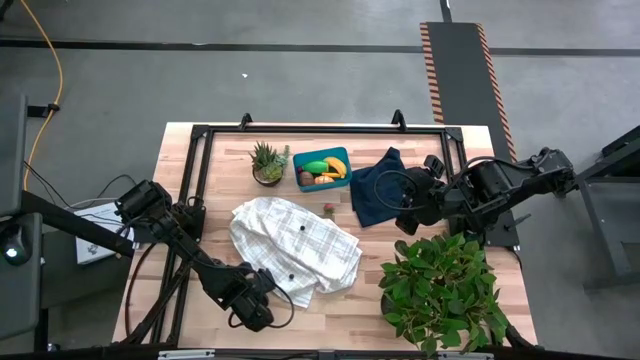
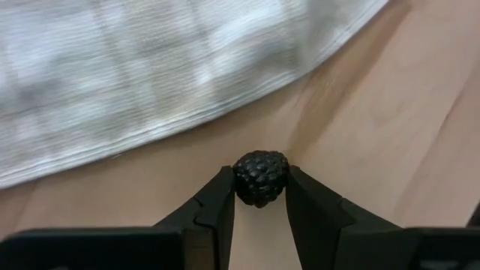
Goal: Pick and placing Produce into tupperware
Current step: Put the blackberry into the blue bin
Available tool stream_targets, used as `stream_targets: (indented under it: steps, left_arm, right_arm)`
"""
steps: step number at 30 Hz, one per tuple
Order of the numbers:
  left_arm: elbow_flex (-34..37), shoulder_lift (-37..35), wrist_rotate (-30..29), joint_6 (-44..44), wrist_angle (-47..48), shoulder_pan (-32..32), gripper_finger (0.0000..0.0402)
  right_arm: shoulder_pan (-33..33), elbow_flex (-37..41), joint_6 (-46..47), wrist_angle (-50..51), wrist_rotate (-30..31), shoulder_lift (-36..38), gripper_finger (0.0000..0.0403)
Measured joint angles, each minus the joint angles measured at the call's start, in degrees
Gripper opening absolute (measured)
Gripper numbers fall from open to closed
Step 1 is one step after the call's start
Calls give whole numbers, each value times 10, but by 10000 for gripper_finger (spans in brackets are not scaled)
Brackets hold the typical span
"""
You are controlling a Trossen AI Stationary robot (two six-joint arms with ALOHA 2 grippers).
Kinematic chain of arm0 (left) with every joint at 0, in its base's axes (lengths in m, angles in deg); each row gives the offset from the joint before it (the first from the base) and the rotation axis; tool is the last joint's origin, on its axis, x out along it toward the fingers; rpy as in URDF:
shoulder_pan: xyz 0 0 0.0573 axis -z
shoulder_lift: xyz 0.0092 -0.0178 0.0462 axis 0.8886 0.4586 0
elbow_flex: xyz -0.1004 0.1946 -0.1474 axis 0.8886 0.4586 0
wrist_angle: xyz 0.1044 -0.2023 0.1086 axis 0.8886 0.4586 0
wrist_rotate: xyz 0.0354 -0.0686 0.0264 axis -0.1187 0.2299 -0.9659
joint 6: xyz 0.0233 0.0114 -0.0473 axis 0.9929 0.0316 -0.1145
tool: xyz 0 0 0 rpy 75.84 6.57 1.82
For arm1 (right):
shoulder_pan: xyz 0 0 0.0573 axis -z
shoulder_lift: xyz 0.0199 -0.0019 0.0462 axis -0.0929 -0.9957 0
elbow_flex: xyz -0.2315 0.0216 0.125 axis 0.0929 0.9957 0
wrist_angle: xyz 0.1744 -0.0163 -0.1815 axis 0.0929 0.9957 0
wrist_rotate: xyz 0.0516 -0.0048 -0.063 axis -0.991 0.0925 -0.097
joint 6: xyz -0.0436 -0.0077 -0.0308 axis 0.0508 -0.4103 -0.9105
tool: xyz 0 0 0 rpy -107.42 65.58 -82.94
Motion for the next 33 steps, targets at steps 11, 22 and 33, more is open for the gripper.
stream_targets:
  steps: [11,22,33]
  left_arm:
    - [-16,0,-7,-15,-27,0,94]
    - [-81,0,-52,53,-27,-31,94]
    - [-150,0,-52,209,-26,-119,94]
  right_arm:
    - [0,0,-2,0,0,0,213]
    - [0,0,-5,-1,0,0,213]
    - [0,0,-3,-1,0,0,213]
